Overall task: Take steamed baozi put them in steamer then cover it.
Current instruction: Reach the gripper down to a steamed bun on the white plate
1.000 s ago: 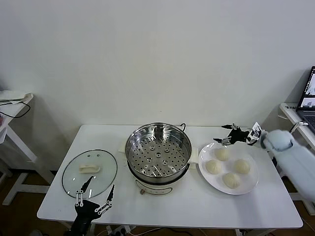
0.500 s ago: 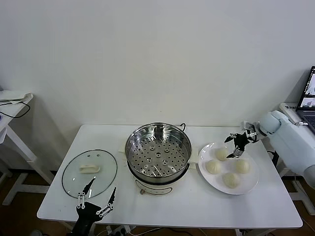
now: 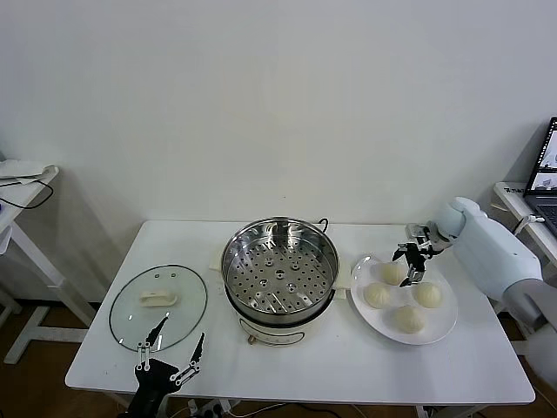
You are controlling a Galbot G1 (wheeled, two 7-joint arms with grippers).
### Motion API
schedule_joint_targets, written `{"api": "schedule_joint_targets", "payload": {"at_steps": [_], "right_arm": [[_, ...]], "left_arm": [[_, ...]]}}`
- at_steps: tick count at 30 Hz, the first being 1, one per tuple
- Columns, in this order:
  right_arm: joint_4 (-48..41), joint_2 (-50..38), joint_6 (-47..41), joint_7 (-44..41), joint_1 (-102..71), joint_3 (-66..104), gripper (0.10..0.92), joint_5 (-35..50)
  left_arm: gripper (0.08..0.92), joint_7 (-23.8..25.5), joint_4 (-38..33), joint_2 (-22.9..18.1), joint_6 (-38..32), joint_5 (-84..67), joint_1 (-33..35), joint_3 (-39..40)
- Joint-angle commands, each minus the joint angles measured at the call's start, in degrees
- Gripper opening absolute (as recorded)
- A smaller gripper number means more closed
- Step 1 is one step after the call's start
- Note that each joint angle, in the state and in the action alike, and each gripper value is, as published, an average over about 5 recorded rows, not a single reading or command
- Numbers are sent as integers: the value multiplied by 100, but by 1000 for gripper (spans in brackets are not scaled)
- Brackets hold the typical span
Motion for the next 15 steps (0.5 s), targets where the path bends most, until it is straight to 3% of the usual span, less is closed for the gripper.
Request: {"api": "schedule_joint_targets", "payload": {"at_steps": [1,10,15], "right_arm": [[-209,209,60,116,54,-81,819,-249],[47,95,69,99,96,-151,699,-214],[751,-282,259,59,310,-384,672,9]], "left_arm": [[823,-5,11,-6,-7,1,0,-3],[823,-4,6,-25,-9,3,13,11],[823,-10,-26,-35,-8,4,13,8]]}}
